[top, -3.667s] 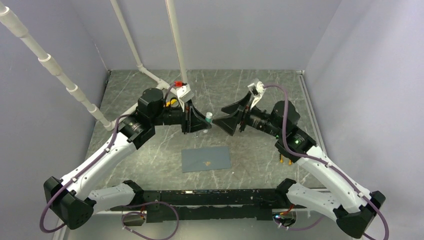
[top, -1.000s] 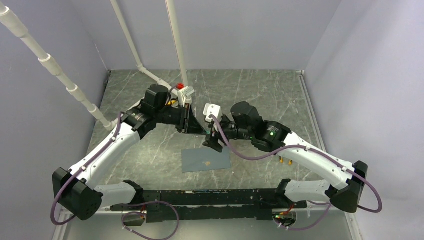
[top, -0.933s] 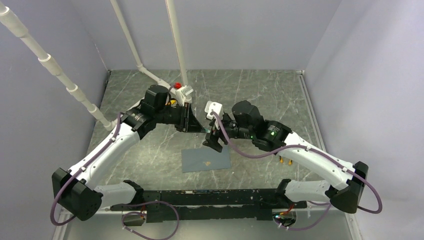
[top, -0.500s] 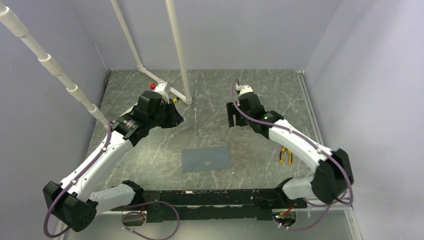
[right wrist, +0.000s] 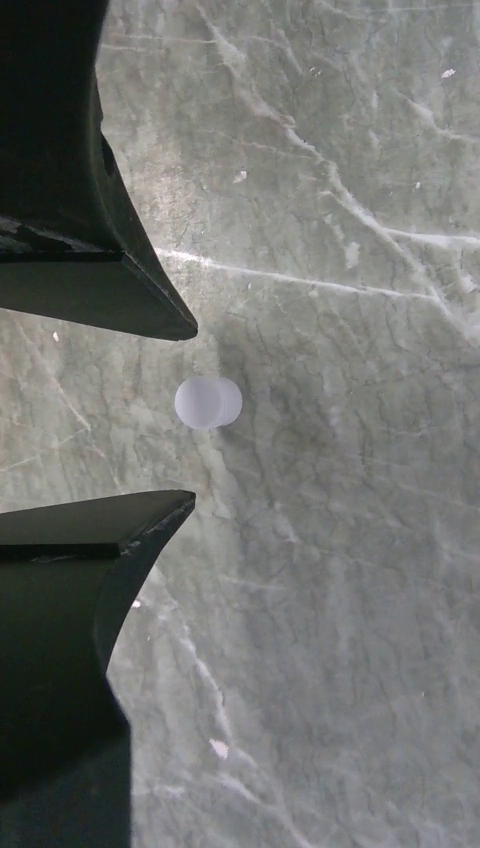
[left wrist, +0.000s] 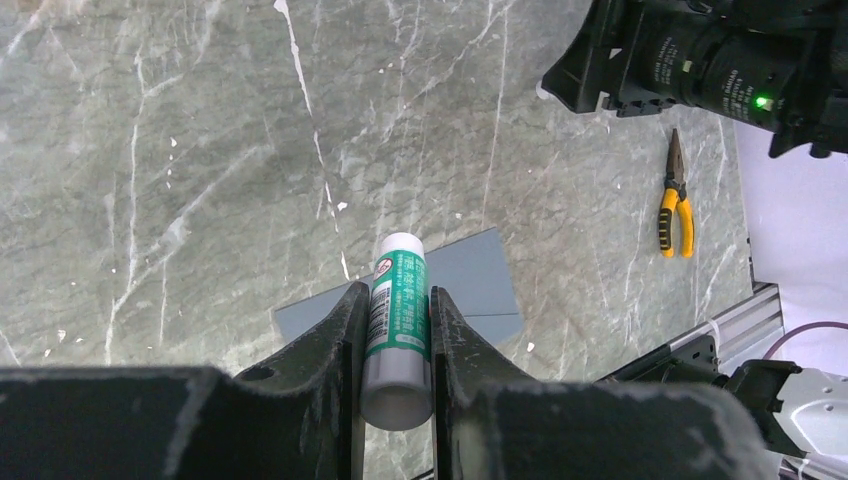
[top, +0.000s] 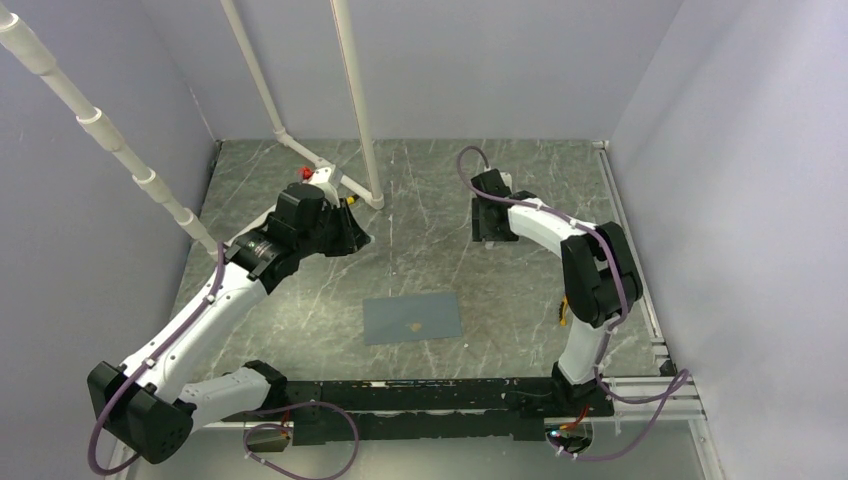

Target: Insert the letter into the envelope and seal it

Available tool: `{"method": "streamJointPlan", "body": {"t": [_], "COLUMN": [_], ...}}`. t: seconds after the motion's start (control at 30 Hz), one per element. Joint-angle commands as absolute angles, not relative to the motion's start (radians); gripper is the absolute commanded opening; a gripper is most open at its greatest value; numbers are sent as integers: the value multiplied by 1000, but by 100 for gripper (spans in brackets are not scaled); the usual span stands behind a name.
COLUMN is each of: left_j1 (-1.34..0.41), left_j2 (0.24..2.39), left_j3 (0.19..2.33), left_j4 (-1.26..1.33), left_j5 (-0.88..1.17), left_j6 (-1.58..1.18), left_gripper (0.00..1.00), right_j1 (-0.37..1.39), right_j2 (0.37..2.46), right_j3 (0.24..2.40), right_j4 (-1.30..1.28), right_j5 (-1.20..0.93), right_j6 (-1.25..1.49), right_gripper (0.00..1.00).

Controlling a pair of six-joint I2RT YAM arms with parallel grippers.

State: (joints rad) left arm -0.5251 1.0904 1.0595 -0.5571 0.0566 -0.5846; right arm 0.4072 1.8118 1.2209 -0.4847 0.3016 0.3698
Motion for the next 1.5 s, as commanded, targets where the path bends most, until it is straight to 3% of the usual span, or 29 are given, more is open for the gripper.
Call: {"method": "streamJointPlan", "body": {"t": [0.0, 0.47, 0.7, 0.87, 0.93, 1.03, 1.2, 1.47], "left_j1": [-525, -525, -525, -525, -525, -525, -519, -499], "left_j2": [1086, 1082, 1081, 1083, 1079, 1057, 1085, 1188], "left_j3": [1058, 1056, 1058, 1061, 1061, 1046, 1074, 1098], "left_j4": [-514, -509, -510, -501, -483, -406, -289, -106], "left_j5": [83, 93, 95, 107, 125, 206, 429, 700], "left_j6": [-595, -594, -592, -592, -592, -586, -637, -803], "left_gripper": [2, 2, 2, 2, 2, 2, 2, 2], "right_j1": [389, 361, 351, 347, 347, 347, 347, 352], "right_j2": [1850, 1903, 1903, 1872, 1819, 1694, 1419, 1125], "right_j3": [1286, 1292, 1292, 1281, 1260, 1200, 1059, 885], "right_j4": [-489, -490, -503, -488, -466, -400, -193, 243], "right_j5": [262, 229, 193, 185, 161, 47, -376, -826], "right_j6": [357, 371, 376, 369, 361, 337, 338, 622], "right_gripper": [59, 36, 34, 11, 6, 3, 0, 0]}}
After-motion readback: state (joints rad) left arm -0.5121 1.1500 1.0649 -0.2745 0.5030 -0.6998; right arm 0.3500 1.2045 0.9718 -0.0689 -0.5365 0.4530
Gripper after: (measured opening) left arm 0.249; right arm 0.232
